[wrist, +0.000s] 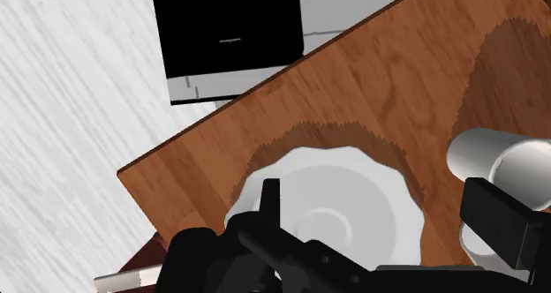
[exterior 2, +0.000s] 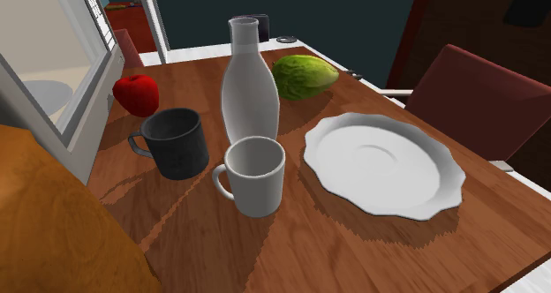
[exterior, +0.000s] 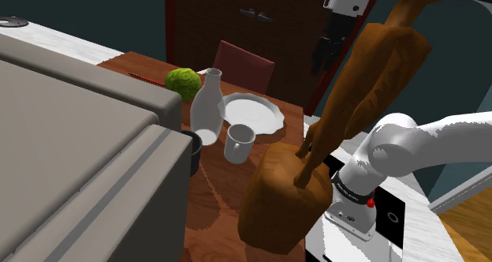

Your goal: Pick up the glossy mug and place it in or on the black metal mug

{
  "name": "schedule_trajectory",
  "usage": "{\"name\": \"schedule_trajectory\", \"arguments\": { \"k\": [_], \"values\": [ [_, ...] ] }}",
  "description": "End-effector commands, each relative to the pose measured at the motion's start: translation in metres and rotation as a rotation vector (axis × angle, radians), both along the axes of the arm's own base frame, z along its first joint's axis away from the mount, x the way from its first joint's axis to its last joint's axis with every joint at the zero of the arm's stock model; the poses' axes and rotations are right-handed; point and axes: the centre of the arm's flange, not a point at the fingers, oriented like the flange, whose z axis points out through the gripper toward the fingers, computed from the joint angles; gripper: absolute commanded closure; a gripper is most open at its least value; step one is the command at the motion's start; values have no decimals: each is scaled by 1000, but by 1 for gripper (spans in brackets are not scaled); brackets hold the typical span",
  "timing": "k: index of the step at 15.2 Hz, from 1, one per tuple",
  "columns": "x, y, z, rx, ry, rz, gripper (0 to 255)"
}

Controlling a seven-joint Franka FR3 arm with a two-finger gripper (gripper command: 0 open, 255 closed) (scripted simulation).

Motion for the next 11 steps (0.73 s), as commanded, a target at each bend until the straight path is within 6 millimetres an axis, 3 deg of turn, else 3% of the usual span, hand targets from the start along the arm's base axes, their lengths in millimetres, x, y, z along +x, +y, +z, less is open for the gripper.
{"name": "schedule_trajectory", "arguments": {
  "k": [1,11],
  "values": [
    [0,0,0,0,0,0,0],
    [28,90,-88,13,-25,-59,0]
  ]
}}
